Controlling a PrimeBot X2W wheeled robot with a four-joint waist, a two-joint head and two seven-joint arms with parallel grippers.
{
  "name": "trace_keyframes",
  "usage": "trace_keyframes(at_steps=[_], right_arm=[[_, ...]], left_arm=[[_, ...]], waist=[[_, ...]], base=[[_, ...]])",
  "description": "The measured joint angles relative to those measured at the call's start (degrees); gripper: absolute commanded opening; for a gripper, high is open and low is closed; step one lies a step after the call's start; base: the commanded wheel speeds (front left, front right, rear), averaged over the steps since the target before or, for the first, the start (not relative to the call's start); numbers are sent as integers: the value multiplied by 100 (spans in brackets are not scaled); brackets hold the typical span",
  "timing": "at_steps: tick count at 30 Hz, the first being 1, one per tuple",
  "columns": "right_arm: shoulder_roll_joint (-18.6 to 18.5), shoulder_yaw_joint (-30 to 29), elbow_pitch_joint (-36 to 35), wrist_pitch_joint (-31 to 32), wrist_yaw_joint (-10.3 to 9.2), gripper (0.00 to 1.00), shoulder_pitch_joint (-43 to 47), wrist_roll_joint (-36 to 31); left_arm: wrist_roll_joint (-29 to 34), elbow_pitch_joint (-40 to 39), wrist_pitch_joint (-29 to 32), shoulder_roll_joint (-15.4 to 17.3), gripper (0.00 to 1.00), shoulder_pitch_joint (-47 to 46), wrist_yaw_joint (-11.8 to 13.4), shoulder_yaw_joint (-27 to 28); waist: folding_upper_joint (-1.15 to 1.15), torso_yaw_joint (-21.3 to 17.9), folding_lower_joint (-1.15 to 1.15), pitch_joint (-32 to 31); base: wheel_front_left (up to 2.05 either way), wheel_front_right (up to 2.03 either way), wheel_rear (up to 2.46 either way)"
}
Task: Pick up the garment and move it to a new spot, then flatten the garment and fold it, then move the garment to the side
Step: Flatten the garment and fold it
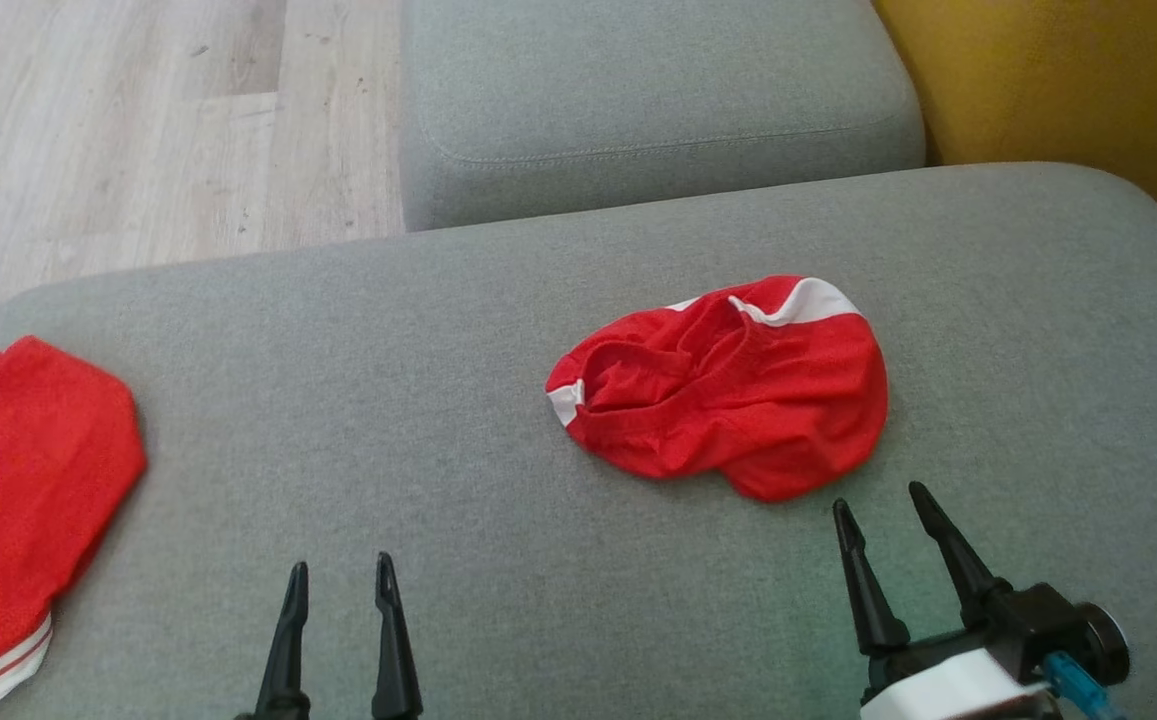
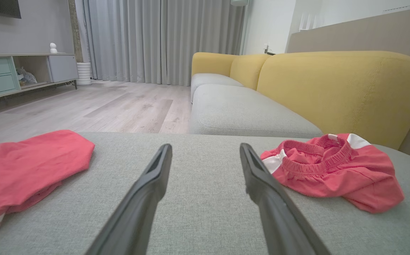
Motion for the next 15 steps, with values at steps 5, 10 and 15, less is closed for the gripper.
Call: trace_keyframes(at_steps=[5, 10, 15], right_arm=[[-1, -1, 0, 0, 0, 100, 0, 0], [-3, -1, 0, 0, 0, 100, -1, 0], [-4, -14, 0, 0, 0, 100, -1, 2]], left_arm=[[36, -1, 0, 0, 100, 0, 0, 0], [111, -3, 0, 0, 100, -1, -4, -7], [132, 1, 0, 0, 100, -2, 0, -27]], waist=[[0, 34, 0, 13], [0, 61, 0, 29], [0, 82, 0, 36]], base=[[0, 0, 0], [0, 0, 0], [0, 0, 0]])
